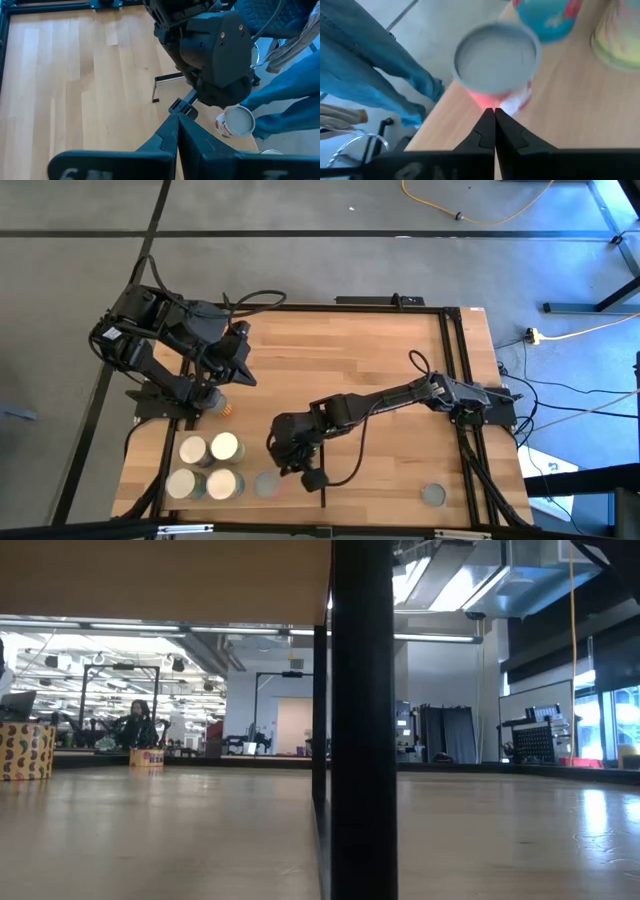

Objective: Pick and place cans onto a shelf
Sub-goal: Put the canned spaghetti sauce on the shelf, then put the canned black beans on the shelf

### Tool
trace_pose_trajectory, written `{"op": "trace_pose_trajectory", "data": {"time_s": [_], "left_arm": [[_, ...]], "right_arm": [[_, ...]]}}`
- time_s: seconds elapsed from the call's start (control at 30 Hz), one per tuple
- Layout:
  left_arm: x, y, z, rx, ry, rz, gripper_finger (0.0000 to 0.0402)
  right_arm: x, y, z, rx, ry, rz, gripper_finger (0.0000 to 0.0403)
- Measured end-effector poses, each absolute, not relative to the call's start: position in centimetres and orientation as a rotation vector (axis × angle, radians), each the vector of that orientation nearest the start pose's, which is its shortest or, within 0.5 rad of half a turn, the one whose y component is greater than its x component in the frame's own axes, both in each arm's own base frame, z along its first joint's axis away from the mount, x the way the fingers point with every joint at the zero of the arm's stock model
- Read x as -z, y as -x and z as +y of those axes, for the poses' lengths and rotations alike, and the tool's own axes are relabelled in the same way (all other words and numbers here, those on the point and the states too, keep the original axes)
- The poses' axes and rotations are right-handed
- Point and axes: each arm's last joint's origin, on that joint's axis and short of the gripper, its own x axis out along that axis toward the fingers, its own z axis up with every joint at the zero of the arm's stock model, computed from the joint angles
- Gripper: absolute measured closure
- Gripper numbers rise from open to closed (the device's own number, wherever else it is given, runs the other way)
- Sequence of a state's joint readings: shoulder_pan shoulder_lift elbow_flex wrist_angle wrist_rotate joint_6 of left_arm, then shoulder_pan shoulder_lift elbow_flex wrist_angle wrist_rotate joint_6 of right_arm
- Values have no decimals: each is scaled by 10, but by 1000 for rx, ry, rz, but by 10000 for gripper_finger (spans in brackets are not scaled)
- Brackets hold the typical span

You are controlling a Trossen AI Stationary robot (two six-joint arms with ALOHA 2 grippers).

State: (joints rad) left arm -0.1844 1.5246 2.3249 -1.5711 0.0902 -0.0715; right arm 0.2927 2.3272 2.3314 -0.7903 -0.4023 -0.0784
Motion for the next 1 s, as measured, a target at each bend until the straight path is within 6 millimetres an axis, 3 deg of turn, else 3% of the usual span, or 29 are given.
{"op": "trace_pose_trajectory", "data": {"time_s": [0.2,0.47,0.7,1.0], "left_arm": [[-518,-201,-40,233,31,781,401],[-518,-201,-40,234,28,781,401],[-518,-201,-40,234,30,781,401],[-517,-201,-40,232,31,781,401]], "right_arm": [[-285,-484,157,-671,-50,866,402],[-290,-489,157,-721,-2,763,402],[-282,-499,159,-770,27,692,402],[-284,-496,150,-713,32,746,402]]}}
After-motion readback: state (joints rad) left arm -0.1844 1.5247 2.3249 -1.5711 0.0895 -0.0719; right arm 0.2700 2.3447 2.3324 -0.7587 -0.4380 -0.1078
